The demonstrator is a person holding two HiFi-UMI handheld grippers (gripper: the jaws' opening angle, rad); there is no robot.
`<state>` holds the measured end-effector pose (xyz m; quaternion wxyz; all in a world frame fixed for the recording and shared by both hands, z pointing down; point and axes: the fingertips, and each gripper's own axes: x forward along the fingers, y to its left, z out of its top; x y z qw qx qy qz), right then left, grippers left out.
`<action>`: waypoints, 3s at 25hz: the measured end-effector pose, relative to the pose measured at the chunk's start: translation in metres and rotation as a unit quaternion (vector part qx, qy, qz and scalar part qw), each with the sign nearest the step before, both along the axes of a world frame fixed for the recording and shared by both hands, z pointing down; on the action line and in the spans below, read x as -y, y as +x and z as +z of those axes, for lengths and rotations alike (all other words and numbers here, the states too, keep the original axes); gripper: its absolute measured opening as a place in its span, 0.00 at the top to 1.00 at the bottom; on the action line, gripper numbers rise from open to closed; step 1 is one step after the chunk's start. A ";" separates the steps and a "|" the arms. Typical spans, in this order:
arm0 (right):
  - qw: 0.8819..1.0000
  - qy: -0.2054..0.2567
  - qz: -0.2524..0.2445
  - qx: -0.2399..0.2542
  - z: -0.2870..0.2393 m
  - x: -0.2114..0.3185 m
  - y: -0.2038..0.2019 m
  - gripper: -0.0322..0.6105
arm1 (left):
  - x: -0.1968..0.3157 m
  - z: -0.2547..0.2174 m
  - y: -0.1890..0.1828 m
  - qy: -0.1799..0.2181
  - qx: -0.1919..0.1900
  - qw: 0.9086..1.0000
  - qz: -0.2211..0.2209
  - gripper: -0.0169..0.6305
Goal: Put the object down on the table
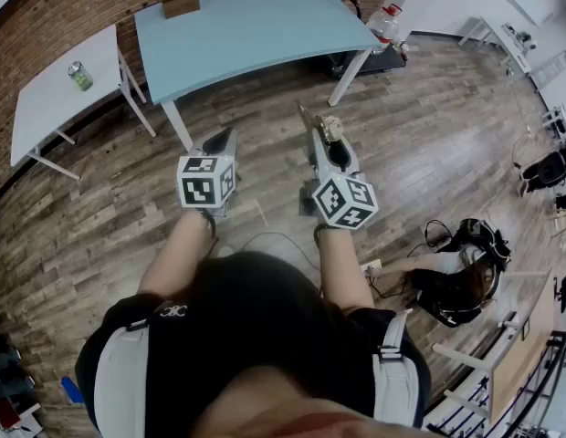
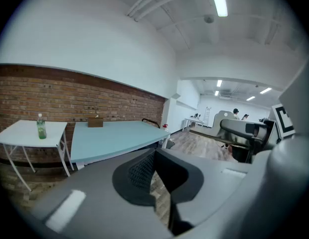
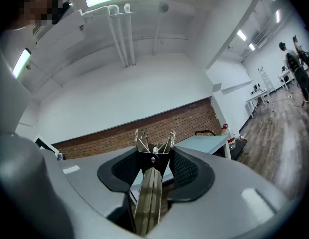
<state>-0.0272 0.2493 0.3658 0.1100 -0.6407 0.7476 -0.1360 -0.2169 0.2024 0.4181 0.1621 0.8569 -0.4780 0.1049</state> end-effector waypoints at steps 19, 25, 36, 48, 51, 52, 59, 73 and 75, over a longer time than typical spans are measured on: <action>1.000 0.006 -0.003 0.009 -0.006 0.019 -0.029 0.65 | 0.011 -0.009 -0.017 0.002 -0.011 1.000 0.014 0.97; 1.000 0.007 0.000 -0.008 -0.006 0.020 -0.044 0.65 | 0.016 -0.007 -0.028 0.002 -0.012 1.000 0.018 0.97; 1.000 0.008 0.030 -0.003 -0.001 0.025 -0.069 0.65 | 0.030 0.003 -0.050 0.023 0.015 0.998 0.050 0.97; 0.999 -0.003 0.054 0.007 0.015 0.033 -0.075 0.65 | 0.052 0.015 -0.052 0.011 0.011 0.997 0.080 0.97; 0.998 -0.001 0.054 0.008 0.017 0.044 -0.071 0.65 | 0.063 0.020 -0.048 0.008 0.013 0.997 0.080 0.97; 0.998 -0.001 0.054 0.008 0.018 0.049 -0.068 0.65 | 0.068 0.020 -0.046 0.007 0.012 0.997 0.081 0.97; 0.998 0.000 0.055 0.014 0.021 0.088 -0.039 0.65 | 0.106 0.021 -0.014 0.009 0.015 0.996 0.088 0.97; 0.999 -0.011 0.039 0.025 0.022 0.185 0.050 0.65 | 0.195 0.018 0.076 0.000 0.032 0.996 0.084 0.97; 0.999 -0.013 0.039 0.027 0.024 0.196 0.066 0.65 | 0.205 0.021 0.092 -0.005 0.035 0.996 0.086 0.97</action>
